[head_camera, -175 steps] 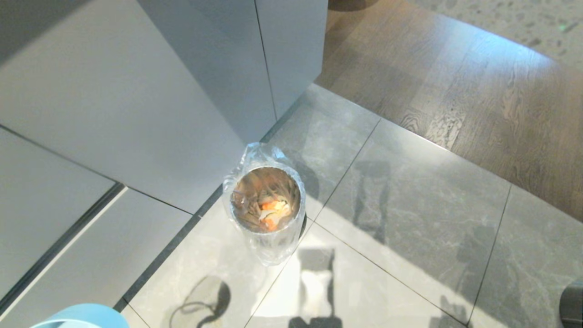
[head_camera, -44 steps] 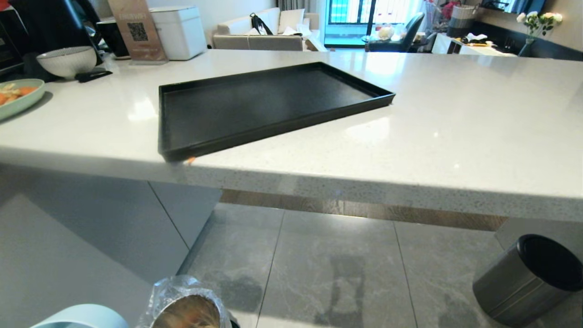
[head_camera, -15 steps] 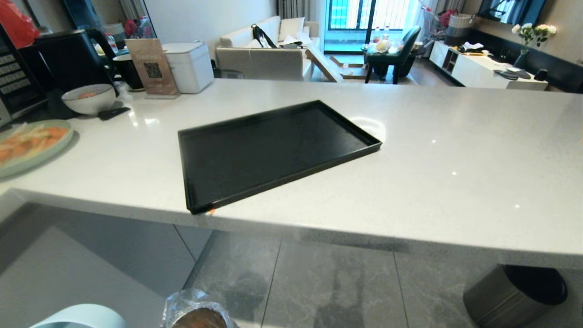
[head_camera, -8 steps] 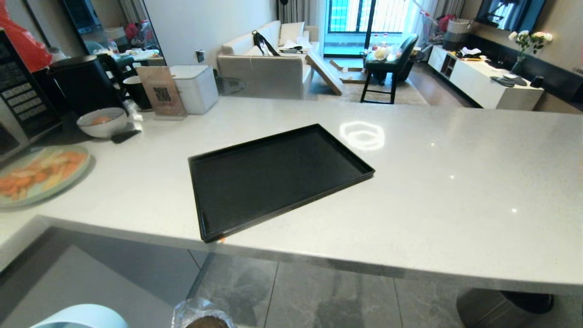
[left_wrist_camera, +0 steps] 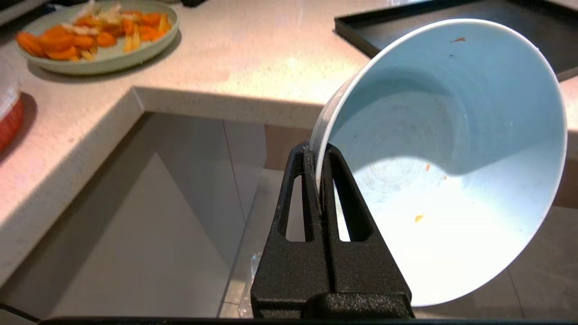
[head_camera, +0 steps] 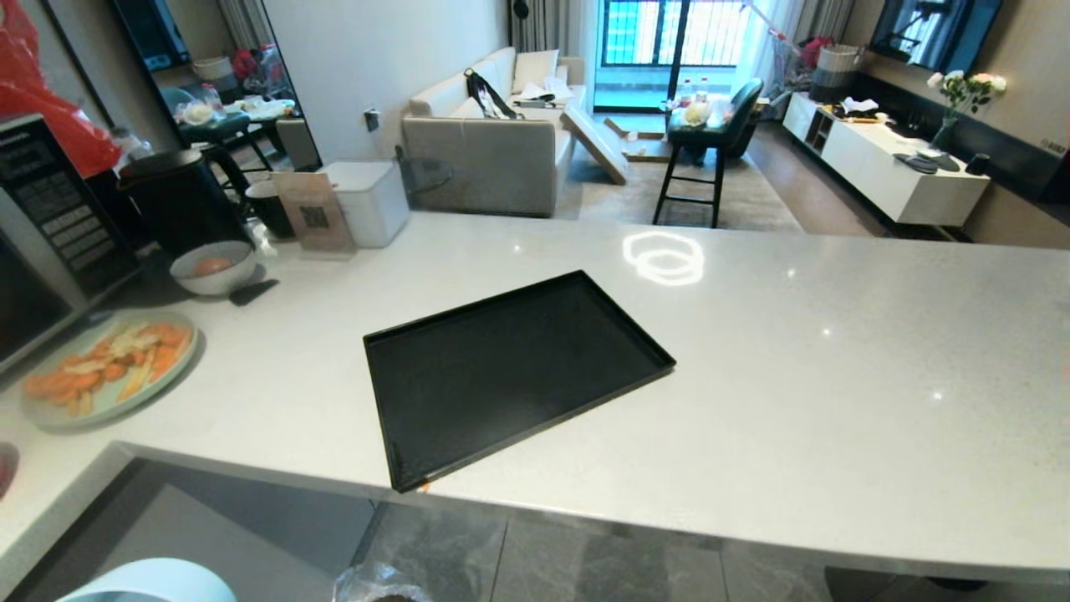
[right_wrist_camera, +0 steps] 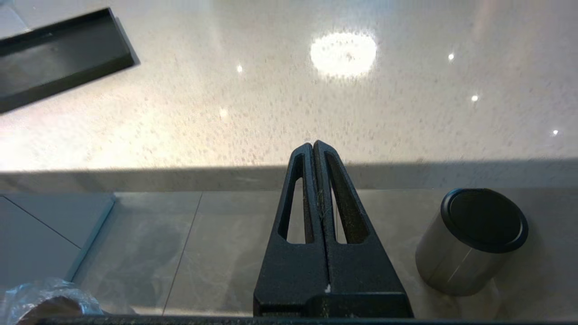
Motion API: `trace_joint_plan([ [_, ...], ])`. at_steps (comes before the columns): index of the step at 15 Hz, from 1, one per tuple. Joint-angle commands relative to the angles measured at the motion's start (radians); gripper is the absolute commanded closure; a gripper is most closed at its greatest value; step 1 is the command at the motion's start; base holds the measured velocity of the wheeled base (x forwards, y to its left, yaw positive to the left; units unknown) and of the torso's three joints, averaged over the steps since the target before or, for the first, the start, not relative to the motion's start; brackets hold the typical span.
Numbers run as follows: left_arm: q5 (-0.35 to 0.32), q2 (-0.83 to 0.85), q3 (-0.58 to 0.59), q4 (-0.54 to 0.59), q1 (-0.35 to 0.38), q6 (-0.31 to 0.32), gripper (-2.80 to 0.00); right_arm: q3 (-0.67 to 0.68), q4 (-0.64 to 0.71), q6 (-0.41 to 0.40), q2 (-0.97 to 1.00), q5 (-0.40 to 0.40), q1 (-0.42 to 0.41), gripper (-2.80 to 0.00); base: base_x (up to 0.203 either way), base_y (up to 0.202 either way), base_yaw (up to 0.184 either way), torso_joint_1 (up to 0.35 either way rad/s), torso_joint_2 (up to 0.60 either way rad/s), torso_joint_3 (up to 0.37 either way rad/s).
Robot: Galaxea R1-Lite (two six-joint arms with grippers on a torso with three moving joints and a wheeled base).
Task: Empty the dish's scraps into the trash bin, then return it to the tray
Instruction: Put the bowl back to the table
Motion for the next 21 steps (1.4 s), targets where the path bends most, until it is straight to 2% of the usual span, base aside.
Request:
trace_joint_plan([
  [1, 0.000, 0.001, 0.000, -0.001, 0.000, -0.001, 0.00, 0.000, -0.001, 0.000, 0.000, -0.001, 0.000, 0.00, 0.000, 0.000, 0.000, 0.198, -0.60, -0.374],
  [8, 0.000, 0.001, 0.000, -0.001, 0.000, -0.001, 0.00, 0.000, -0.001, 0.001, 0.000, -0.001, 0.000, 0.00, 0.000, 0.000, 0.000, 0.198, -0.50, -0.306],
  [21, 0.000, 0.001, 0.000, -0.001, 0.000, -0.001, 0.00, 0.000, 0.001, 0.001, 0.000, -0.001, 0.000, 0.00, 0.000, 0.000, 0.000, 0.129, -0.30, -0.171],
])
